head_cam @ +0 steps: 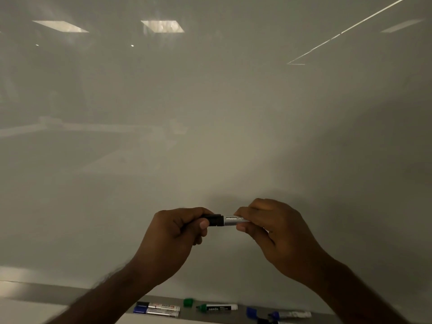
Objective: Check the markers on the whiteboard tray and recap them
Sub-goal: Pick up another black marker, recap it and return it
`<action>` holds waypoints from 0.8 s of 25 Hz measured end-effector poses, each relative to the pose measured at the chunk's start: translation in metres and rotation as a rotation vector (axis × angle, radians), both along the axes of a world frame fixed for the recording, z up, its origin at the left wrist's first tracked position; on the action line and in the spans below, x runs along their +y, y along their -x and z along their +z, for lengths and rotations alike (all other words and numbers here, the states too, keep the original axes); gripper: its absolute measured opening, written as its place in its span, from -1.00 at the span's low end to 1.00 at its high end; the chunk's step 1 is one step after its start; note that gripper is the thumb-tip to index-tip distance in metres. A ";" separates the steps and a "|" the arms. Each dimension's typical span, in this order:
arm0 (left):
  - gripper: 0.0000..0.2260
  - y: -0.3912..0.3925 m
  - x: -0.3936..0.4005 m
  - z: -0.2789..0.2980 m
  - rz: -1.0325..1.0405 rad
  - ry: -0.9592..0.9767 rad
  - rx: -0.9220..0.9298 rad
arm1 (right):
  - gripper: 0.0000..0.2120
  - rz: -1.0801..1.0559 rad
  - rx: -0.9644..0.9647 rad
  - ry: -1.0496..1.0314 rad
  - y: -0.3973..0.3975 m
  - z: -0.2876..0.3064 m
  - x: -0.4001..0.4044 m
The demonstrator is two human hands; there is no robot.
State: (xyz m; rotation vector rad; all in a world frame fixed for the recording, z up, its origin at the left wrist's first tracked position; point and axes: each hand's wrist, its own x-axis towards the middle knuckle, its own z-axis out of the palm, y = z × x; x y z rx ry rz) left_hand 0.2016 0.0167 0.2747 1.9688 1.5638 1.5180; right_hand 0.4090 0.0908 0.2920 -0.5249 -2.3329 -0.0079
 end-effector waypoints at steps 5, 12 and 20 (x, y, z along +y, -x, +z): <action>-0.76 0.000 0.008 -0.012 0.049 -0.040 0.048 | -0.80 -0.033 0.020 0.031 0.006 -0.009 0.004; -0.80 0.012 0.035 -0.036 0.064 -0.071 0.210 | -0.86 -0.030 0.069 0.142 0.014 -0.049 0.036; -0.78 0.043 0.073 -0.163 0.107 0.314 0.310 | -0.82 -0.140 -0.023 0.612 0.031 -0.195 0.067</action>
